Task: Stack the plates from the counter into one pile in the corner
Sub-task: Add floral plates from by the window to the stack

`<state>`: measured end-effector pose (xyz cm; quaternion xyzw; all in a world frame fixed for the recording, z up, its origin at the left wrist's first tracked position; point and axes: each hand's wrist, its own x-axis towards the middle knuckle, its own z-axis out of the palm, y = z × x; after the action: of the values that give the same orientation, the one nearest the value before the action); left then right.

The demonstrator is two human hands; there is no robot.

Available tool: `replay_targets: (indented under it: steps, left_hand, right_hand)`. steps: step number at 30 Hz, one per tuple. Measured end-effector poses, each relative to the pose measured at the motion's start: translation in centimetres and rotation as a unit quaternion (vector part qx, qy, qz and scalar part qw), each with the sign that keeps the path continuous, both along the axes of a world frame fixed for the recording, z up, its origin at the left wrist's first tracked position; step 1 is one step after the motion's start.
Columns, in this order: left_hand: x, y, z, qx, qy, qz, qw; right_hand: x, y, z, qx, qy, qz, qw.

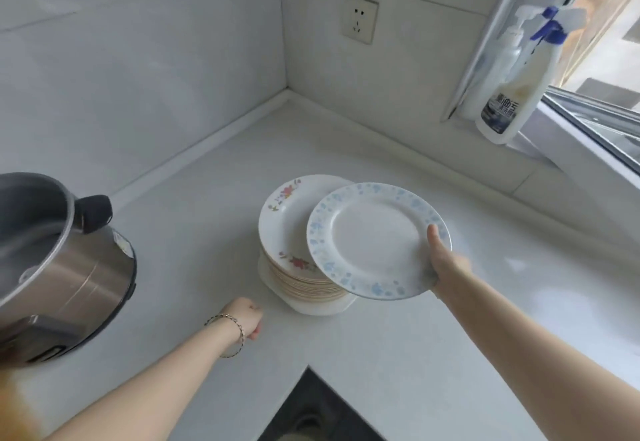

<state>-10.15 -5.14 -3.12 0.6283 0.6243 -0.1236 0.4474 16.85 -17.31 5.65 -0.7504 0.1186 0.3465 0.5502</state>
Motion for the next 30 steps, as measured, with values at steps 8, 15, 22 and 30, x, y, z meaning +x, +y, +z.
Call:
replay_targets:
  steps: [8,15,22,30]
  left_hand:
    - [-0.2,1.7,-0.5,-0.023,-0.030,0.040,0.998]
    - [-0.3,2.3,-1.0,-0.038,-0.040,0.048,0.997]
    - [-0.7,2.7,-1.6,-0.044,-0.030,0.047,0.997]
    - [-0.7,2.4,-1.8,-0.055,-0.029,0.044,0.997]
  right_hand:
    - [-0.9,2.6,-0.9,-0.015,-0.016,0.008,1.000]
    - [-1.6,4.5,-1.4,-0.013,-0.044,0.000,0.999]
    - [-2.1,5.2,-2.0,0.005,-0.058,0.009,0.998]
    - [-2.6,6.4,-2.9,0.005,-0.047,0.010,0.999]
